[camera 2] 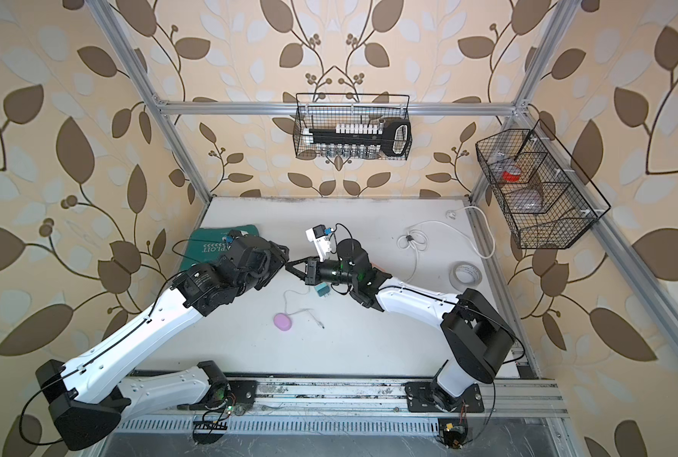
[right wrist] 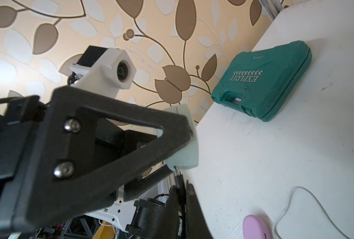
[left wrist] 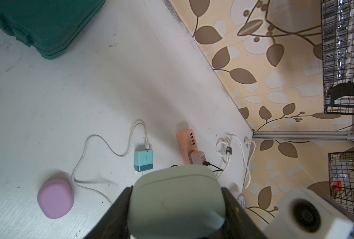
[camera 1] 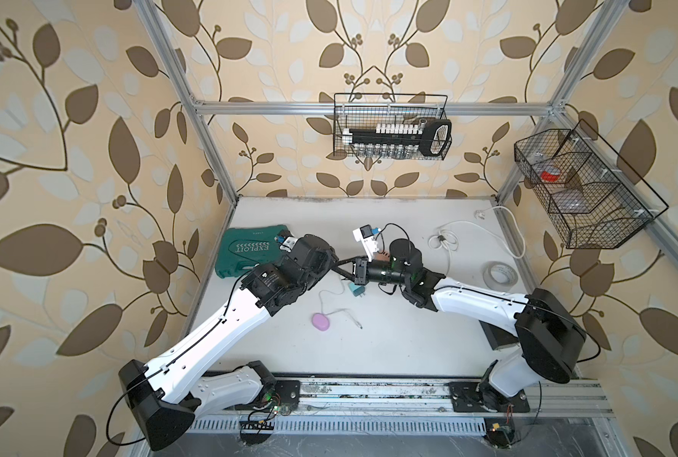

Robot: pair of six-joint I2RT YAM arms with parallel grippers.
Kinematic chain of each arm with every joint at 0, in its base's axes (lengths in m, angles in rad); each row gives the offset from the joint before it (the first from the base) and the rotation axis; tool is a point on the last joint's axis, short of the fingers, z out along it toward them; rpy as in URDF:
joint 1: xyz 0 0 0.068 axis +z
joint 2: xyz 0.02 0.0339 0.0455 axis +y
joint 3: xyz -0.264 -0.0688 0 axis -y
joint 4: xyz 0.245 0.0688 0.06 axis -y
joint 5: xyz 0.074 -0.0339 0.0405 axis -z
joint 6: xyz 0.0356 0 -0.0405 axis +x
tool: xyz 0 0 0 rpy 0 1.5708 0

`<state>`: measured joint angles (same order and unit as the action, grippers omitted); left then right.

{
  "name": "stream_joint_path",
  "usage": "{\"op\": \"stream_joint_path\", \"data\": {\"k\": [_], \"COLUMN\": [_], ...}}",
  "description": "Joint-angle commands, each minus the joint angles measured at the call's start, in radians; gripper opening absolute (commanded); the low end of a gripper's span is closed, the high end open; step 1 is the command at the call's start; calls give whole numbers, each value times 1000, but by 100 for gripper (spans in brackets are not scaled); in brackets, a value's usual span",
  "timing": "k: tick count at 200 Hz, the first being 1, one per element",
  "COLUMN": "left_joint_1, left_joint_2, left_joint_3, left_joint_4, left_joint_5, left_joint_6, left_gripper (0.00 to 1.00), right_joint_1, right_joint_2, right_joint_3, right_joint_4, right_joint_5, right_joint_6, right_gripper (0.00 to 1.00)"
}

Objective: Charge the bluetooth headset
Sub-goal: Insert the charging cable into the bluetooth headset.

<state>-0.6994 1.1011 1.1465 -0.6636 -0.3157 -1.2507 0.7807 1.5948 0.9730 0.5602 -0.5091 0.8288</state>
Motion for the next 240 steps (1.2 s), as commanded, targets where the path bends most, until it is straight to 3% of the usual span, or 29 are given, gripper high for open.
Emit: {"op": "stream_joint_path", "data": {"k": [1, 28, 86, 153, 207, 240], "left_joint_1": [-49, -49, -49, -49, -49, -49], "left_joint_2": [-26, -21, -25, -24, -16, -14], "left_joint_3": [10, 14, 21, 15, 18, 15], "left_joint_4": [2, 7, -2, -4, 0, 4], "left_joint_5": [214, 220, 224, 222, 225, 230], "left_joint_6": [19, 23, 34, 39, 40, 40], "left_gripper": [12, 12, 12, 12, 12, 12], "right_joint_1": [-23, -26, -70, -106, -126, -125], "right_joint_2": [48, 78, 99, 110, 108, 117], "right_joint_3": [4, 12, 58, 91, 188, 211], "right_joint_4": [134, 191, 81, 8, -225, -267], "right_joint_5": [44, -18, -162, -235, -298, -339], "right_joint_6": [14, 7, -21, 105, 15, -55], "right_gripper": [9, 10, 9, 9, 8, 9]}}
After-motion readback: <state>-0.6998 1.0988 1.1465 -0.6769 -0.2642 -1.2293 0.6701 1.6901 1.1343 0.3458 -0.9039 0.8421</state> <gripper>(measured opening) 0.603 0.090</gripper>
